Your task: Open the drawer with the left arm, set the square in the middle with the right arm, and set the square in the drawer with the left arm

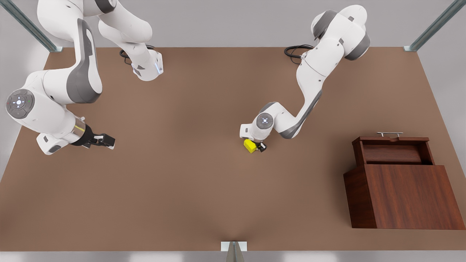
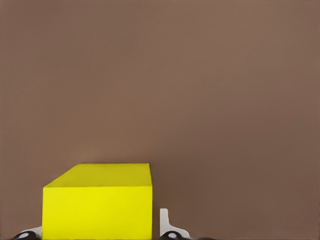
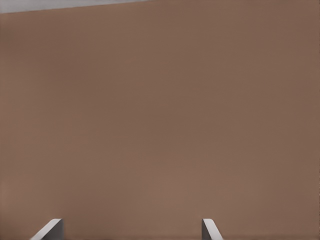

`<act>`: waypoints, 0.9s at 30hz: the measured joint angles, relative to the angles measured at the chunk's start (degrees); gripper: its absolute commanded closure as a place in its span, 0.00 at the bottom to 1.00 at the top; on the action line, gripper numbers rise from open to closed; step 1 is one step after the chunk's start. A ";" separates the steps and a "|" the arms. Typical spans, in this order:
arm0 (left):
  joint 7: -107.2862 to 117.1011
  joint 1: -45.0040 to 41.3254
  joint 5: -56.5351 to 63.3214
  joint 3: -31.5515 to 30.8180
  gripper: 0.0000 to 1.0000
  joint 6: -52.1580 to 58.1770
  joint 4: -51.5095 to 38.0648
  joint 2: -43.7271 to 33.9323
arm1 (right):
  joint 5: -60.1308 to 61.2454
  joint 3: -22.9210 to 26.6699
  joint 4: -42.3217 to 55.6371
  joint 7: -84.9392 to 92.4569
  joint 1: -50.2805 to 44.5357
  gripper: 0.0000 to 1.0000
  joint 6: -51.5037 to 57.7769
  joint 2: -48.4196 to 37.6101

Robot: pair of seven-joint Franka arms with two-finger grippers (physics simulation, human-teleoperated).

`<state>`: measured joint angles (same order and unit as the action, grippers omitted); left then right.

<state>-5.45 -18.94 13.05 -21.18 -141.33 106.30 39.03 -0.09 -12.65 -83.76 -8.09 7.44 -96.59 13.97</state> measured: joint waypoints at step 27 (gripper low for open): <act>2.10 1.28 0.19 1.62 0.27 1.60 -0.48 -4.25 | 0.00 0.00 0.08 0.14 0.12 0.00 0.09 -0.08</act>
<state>-3.35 -17.67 13.25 -19.56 -139.73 105.82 34.78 -0.09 -12.65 -83.68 -7.94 7.56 -96.50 13.89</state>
